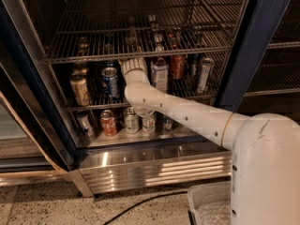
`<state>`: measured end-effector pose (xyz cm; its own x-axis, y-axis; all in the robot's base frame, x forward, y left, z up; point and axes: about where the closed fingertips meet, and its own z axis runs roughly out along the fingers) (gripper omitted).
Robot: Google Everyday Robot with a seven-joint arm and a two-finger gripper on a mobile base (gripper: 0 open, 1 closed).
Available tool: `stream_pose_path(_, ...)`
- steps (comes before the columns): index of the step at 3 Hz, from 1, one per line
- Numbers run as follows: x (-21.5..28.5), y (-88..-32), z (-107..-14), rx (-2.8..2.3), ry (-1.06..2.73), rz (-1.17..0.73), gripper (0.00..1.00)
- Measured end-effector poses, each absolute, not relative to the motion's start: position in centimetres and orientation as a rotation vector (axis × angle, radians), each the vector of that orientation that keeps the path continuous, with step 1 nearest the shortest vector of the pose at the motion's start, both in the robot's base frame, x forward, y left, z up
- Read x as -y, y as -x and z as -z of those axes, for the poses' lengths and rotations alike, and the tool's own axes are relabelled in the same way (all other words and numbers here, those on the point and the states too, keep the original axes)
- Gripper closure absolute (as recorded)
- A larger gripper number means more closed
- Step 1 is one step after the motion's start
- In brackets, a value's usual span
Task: Pick water bottle from middle shelf of fridge
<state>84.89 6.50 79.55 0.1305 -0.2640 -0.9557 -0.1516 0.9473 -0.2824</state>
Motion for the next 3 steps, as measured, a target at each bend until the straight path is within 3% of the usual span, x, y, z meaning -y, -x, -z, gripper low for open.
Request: stream_pose_path(3, -5.6, -85.9, -80.4, -1.442, 0.300, 0.114, 0.49)
